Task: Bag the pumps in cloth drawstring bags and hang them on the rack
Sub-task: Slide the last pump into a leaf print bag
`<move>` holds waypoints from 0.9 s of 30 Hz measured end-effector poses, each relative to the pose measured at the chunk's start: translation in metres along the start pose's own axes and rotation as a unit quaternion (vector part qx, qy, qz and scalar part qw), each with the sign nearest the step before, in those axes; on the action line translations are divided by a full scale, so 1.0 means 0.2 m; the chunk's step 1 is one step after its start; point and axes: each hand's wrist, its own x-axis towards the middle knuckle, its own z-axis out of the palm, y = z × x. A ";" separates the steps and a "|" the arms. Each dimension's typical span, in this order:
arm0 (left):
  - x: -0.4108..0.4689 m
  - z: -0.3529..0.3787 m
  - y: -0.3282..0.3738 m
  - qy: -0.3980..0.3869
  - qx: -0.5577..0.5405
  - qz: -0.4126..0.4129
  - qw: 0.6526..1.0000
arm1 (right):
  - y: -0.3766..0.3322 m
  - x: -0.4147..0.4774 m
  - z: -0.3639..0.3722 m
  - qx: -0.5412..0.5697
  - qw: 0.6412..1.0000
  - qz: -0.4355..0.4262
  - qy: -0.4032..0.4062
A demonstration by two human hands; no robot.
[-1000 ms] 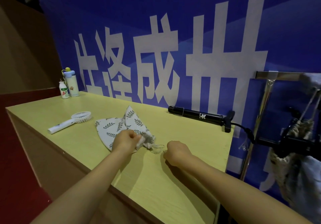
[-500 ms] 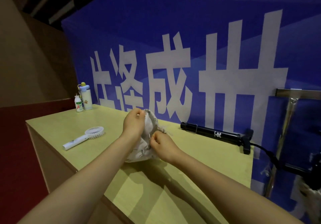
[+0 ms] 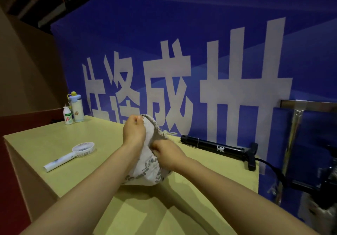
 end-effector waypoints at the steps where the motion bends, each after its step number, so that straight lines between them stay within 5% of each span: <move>1: 0.02 0.04 -0.01 -0.004 -0.019 -0.012 1.000 | 0.04 -0.02 -0.03 0.050 0.998 0.013 0.048; 4: 0.07 0.19 -0.05 -0.032 -0.057 -0.051 0.997 | 0.24 -0.08 -0.10 0.120 0.972 0.101 0.175; 7: 0.09 0.38 -0.10 -0.052 -0.065 -0.069 0.994 | 0.51 -0.11 -0.15 0.043 0.957 0.189 0.217; 14: 0.10 0.66 -0.19 -0.066 -0.062 -0.091 0.992 | 0.99 -0.13 -0.15 -0.123 0.943 0.278 0.135; 27: 0.19 0.81 -0.36 -0.075 -0.051 -0.141 0.986 | 1.34 -0.07 -0.08 -0.232 0.914 0.325 0.075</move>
